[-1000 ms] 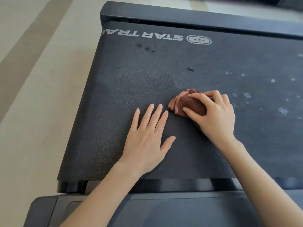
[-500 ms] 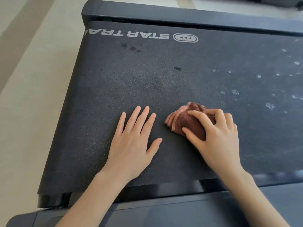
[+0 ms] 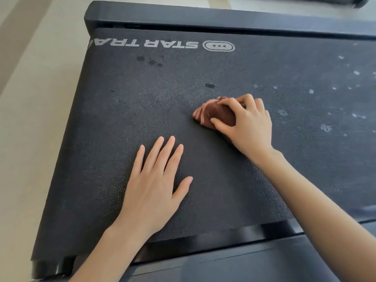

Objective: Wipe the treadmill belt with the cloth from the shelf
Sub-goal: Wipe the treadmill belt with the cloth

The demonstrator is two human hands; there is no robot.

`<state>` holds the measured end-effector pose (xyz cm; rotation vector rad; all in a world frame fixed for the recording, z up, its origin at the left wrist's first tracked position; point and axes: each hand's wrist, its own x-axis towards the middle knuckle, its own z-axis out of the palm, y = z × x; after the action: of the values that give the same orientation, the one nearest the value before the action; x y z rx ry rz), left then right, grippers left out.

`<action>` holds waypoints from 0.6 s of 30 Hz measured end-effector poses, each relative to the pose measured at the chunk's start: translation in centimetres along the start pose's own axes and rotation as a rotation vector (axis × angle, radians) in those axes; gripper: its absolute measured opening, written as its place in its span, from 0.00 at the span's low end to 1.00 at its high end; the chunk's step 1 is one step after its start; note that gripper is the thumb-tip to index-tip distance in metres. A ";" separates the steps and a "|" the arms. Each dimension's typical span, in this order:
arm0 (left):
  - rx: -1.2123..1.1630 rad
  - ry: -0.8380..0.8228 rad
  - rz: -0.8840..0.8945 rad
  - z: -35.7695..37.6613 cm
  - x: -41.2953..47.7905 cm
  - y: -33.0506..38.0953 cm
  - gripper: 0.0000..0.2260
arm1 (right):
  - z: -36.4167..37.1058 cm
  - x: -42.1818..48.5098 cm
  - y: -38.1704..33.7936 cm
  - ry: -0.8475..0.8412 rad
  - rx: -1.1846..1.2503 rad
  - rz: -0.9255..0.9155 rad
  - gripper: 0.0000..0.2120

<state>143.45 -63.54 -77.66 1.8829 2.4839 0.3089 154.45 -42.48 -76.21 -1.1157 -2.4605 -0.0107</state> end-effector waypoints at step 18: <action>0.004 0.005 -0.004 -0.3 0.7 0.7 0.28 | -5.9 -11.5 2.4 -0.060 -0.023 -0.154 0.20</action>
<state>143.92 -62.73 -77.16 1.8814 2.4926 0.3087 165.13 -50.12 -75.76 -0.9463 -2.6002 -0.0527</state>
